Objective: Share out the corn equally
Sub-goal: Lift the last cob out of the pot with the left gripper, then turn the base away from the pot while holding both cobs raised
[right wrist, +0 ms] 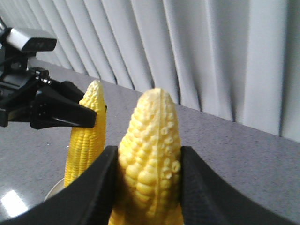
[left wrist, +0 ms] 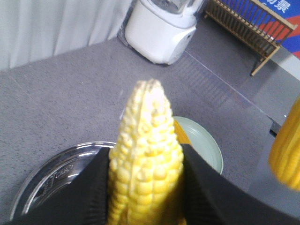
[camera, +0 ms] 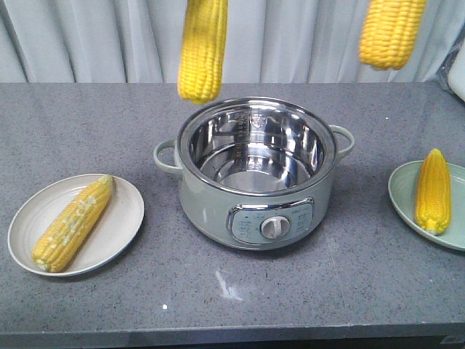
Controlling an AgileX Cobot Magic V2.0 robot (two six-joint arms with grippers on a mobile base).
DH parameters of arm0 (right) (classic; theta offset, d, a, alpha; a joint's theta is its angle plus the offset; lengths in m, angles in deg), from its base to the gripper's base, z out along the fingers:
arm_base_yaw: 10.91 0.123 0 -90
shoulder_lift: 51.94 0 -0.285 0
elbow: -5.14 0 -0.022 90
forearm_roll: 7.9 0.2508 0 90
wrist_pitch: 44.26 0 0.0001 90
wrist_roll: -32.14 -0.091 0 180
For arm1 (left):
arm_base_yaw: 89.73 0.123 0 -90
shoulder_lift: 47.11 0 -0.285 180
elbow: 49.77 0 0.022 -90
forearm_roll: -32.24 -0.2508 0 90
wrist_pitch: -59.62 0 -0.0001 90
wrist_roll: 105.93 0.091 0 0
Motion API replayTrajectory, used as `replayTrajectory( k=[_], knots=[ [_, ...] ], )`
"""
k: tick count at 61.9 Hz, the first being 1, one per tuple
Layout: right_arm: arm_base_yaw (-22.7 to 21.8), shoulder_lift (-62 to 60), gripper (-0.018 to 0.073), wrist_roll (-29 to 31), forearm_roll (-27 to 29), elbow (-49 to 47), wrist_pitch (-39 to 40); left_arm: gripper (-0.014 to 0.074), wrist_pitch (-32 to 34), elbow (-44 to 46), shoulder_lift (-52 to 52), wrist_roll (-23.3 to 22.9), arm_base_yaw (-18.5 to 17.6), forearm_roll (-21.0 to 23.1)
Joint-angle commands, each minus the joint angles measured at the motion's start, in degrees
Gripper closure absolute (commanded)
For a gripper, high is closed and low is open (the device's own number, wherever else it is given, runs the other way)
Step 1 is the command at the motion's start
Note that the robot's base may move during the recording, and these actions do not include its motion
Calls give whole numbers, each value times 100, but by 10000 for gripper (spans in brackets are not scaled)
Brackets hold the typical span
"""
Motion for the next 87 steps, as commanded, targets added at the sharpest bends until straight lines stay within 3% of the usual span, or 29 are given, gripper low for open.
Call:
replayTrajectory(
  k=[1,16,24,87],
  knots=[
    [397,-182,561,-82,153,-141,-129,605,103,169,-641,-213,-10,-127],
    [1482,-149,561,-448,-869,-141,-129,605,103,168,-1176,-584,-10,-584],
    [1811,-76,561,-468,-1127,-141,-129,605,103,168,-1265,-737,-10,-562],
    [1818,-48,561,-468,-1113,-141,-129,604,108,168,-1265,-770,-10,-566]
  ],
)
